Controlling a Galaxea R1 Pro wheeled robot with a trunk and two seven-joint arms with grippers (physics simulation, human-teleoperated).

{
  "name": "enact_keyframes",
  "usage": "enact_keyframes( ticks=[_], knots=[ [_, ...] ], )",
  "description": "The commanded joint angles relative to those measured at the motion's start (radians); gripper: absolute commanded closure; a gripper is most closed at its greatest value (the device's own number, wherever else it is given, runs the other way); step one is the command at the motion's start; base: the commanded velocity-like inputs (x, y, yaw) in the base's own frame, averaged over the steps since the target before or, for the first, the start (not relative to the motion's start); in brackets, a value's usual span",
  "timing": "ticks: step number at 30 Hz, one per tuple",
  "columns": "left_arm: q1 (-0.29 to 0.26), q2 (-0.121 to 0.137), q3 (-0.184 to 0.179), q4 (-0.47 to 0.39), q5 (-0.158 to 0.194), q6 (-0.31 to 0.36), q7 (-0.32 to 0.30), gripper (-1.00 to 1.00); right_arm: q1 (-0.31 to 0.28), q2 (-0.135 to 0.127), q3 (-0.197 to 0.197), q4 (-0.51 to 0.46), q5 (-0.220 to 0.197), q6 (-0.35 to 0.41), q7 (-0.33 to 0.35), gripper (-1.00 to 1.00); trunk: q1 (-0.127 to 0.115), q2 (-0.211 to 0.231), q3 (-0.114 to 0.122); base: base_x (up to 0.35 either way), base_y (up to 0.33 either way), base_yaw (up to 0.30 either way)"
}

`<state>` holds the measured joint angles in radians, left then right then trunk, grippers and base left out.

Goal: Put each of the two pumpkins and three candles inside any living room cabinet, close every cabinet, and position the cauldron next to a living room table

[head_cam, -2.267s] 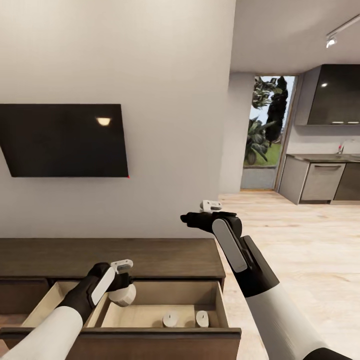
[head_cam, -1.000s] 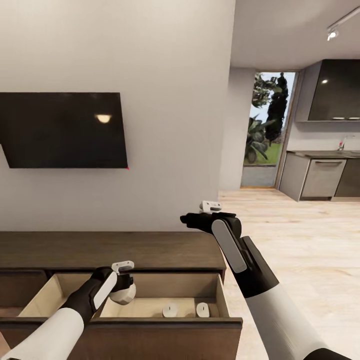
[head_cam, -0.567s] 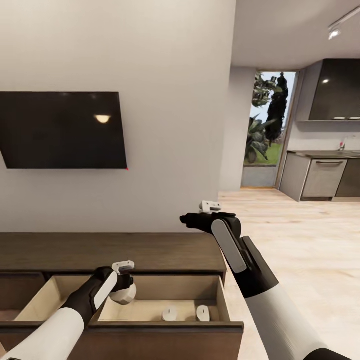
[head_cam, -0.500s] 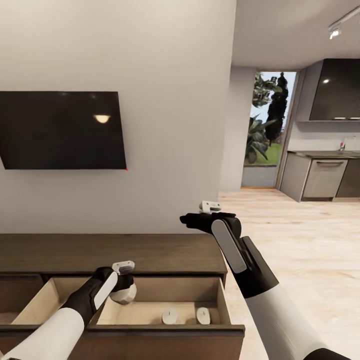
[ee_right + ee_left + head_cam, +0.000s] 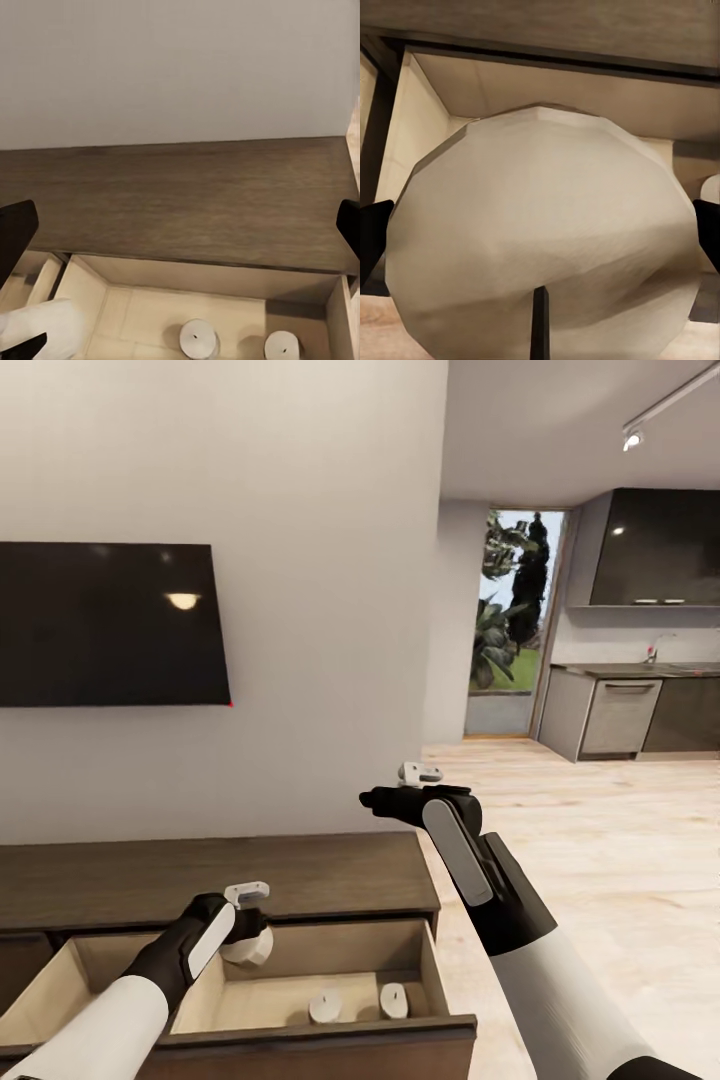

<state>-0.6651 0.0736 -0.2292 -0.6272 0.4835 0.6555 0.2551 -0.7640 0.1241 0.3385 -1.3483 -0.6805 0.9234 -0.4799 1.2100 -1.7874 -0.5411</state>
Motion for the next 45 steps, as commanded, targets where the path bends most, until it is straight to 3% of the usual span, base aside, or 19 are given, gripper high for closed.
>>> enact_keyframes(
  ticks=[1,17,45],
  knots=[
    [-0.001,0.002,-0.007,-0.002,0.009,0.003,0.009,1.0,-0.001,0.0,0.001,-0.001,-0.01,0.002,-0.01,-1.0,0.0,-0.001,-0.001,0.125,0.099,-0.013],
    [-0.001,0.003,-0.007,-0.002,0.009,0.003,0.009,1.0,-0.001,0.002,0.001,0.0,-0.01,0.002,-0.012,-1.0,0.0,-0.001,-0.001,0.02,0.017,-0.001],
    [-0.001,0.003,-0.007,-0.002,0.009,0.003,0.009,1.0,0.0,0.002,0.004,0.0,-0.008,0.001,-0.008,-1.0,0.107,-0.197,-0.089,0.0,0.0,0.0]
  ],
)
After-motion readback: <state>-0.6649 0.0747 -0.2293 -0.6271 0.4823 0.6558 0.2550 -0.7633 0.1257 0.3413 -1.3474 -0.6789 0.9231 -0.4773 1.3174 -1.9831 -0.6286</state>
